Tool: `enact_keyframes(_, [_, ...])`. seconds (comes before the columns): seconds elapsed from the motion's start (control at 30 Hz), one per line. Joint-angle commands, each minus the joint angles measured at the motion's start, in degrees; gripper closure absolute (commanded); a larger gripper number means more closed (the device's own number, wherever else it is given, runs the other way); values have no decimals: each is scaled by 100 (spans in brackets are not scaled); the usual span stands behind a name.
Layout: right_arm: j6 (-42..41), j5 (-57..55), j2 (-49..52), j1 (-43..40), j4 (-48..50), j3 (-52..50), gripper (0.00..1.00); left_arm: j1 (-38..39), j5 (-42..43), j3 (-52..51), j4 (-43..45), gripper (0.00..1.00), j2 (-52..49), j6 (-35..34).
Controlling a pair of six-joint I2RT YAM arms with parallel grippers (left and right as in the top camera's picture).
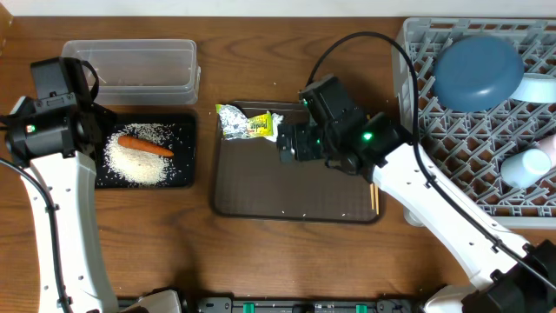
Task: Sort waste into correct bins and load items into the dishwasher rack
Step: 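Move the right gripper back over the chopsticks on the brown tray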
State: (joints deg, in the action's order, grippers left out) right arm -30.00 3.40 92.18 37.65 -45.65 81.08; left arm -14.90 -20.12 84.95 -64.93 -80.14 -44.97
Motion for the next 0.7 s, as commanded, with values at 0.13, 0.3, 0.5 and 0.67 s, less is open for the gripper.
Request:
enact_keyframes(0.13, [39, -293, 413, 74, 531, -26, 1, -4, -151, 46, -22, 0, -7, 17])
enact_keyframes(0.3, [313, -313, 903, 79, 879, -26, 2, -4, -151, 46, -22, 0, -7, 17])
enact_keyframes(0.5, [544, -317, 1515, 79, 1097, -26, 3, -4, -151, 46, -22, 0, -7, 17])
enact_keyframes(0.67, [542, -313, 1582, 52, 1073, 2, 1, -4, -151, 46, -22, 0, -7, 17])
